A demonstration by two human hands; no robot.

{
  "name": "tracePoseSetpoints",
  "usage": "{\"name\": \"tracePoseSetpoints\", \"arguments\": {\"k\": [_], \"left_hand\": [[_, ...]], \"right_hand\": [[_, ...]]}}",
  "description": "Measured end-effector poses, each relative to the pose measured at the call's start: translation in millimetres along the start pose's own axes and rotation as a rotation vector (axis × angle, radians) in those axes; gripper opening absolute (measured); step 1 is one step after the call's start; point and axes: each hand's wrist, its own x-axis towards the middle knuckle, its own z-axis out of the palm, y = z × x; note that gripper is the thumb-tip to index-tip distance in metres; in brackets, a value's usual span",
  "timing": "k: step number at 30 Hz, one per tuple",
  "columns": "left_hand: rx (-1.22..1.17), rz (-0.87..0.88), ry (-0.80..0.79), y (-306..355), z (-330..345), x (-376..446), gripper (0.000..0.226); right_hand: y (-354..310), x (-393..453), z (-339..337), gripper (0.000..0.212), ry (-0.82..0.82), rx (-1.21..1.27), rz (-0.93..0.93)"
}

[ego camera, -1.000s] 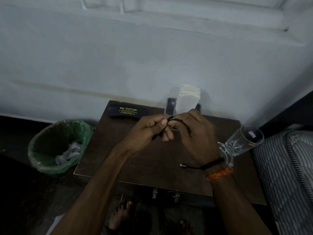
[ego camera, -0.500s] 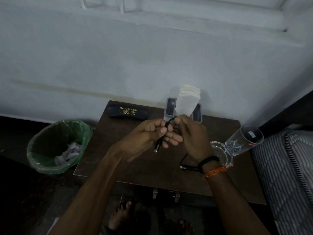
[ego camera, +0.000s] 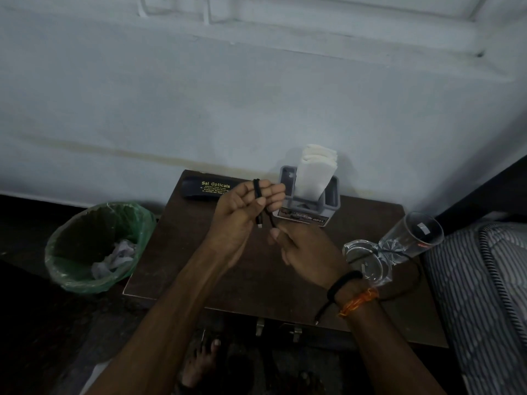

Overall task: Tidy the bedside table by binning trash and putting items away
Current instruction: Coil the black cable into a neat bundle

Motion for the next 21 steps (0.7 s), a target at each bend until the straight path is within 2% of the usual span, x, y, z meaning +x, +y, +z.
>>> {"name": "tracePoseSetpoints", "arguments": {"k": [4, 7, 9, 14, 18, 21], "left_hand": [[0.233, 0.062, 0.030, -7, -3, 2, 0.030], [0.472, 0.089, -0.039, -10, -5, 2, 0.031], [0.551, 0.092, -0.107, -9, -6, 0, 0.031], [0.692, 0.104, -0.304, 0, -3, -5, 0.031], [0.695, 0.050, -0.448, 2, -2, -7, 0.026], [0.649, -0.052, -0.534, 2, 0, -8, 0.027]], "right_hand": [[0, -2, 0, 0.028, 0.066, -0.116, -0.087], [0, -4, -8, 0.022, 0.136, -0.128, -0.137], [3, -5, -16, 0.018, 0.186, -0.117, -0.179], [13, -5, -27, 0.020, 0.325, -0.097, -0.226], [20, -5, -30, 0.015, 0.501, -0.163, -0.246], [23, -5, -31, 0.010, 0.592, -0.177, -0.274]]}}
